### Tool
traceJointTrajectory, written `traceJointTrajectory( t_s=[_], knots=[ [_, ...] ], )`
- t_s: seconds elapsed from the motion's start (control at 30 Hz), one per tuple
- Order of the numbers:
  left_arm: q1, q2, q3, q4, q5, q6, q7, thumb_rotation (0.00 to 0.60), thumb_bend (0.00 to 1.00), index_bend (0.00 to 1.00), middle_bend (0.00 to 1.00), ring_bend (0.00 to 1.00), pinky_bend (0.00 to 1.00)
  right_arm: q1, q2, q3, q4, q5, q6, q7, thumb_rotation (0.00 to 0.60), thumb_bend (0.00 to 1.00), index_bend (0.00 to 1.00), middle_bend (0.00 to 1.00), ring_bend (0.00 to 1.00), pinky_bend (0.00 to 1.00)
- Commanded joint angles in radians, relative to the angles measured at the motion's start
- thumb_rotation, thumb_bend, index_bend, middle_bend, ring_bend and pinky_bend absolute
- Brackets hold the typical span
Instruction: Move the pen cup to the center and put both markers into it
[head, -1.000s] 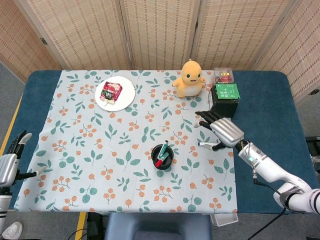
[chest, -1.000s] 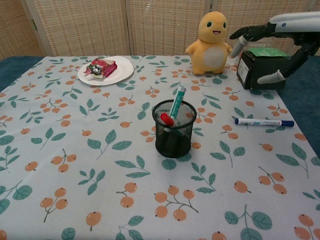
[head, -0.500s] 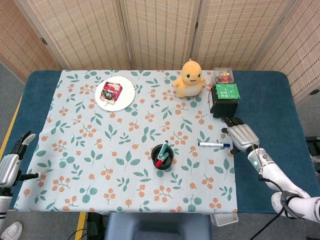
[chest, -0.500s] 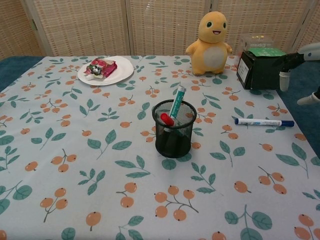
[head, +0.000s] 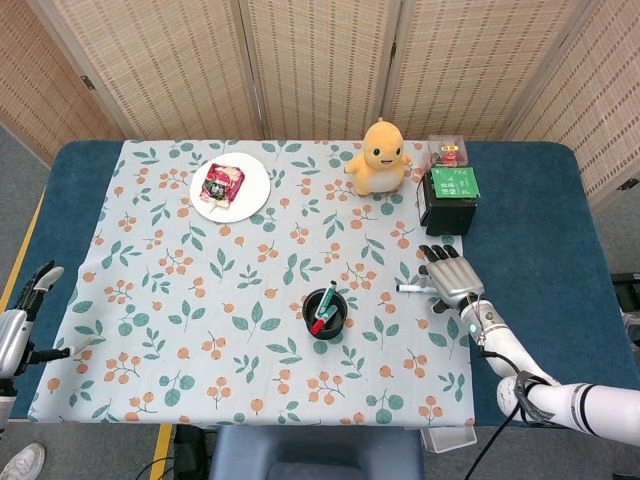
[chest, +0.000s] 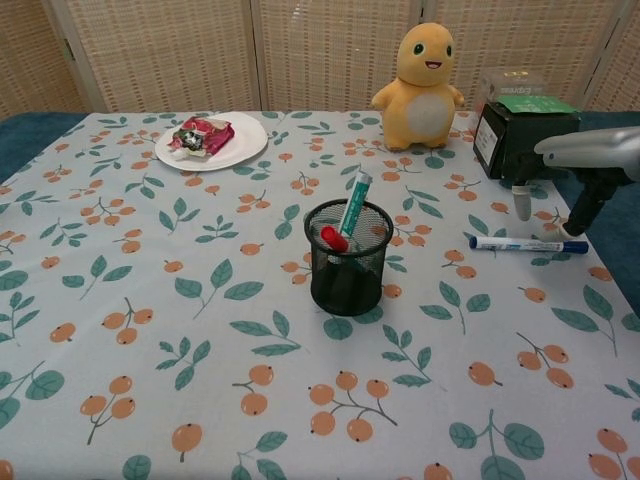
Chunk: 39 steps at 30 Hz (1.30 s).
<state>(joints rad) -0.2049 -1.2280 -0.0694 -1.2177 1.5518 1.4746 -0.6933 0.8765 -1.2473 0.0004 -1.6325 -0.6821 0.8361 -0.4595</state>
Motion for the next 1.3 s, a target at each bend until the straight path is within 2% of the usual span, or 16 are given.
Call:
traceJointTrajectory(
  t_s=[0.03, 0.6, 1.3],
  knots=[
    [0.002, 0.001, 0.001, 0.002, 0.001, 0.004, -0.006, 0.600, 0.05, 0.00, 0.00, 0.00, 0.21, 0.018, -0.025, 0.004, 0.025, 0.029, -0.008, -0.025, 0.600, 0.29, 0.44, 0.00, 0.00, 0.00],
    [0.000, 0.000, -0.001, 0.016, -0.009, 0.003, -0.023, 0.600, 0.05, 0.00, 0.00, 0.00, 0.21, 0.080, -0.137, 0.012, 0.197, 0.102, -0.108, -0.057, 0.600, 0.29, 0.44, 0.00, 0.00, 0.00],
    [0.007, 0.003, -0.003, 0.021, -0.018, 0.012, -0.033, 0.600, 0.05, 0.00, 0.00, 0.00, 0.21, 0.111, -0.208, 0.006, 0.301, 0.106, -0.154, -0.044, 0.600, 0.30, 0.46, 0.00, 0.00, 0.00]
  ],
)
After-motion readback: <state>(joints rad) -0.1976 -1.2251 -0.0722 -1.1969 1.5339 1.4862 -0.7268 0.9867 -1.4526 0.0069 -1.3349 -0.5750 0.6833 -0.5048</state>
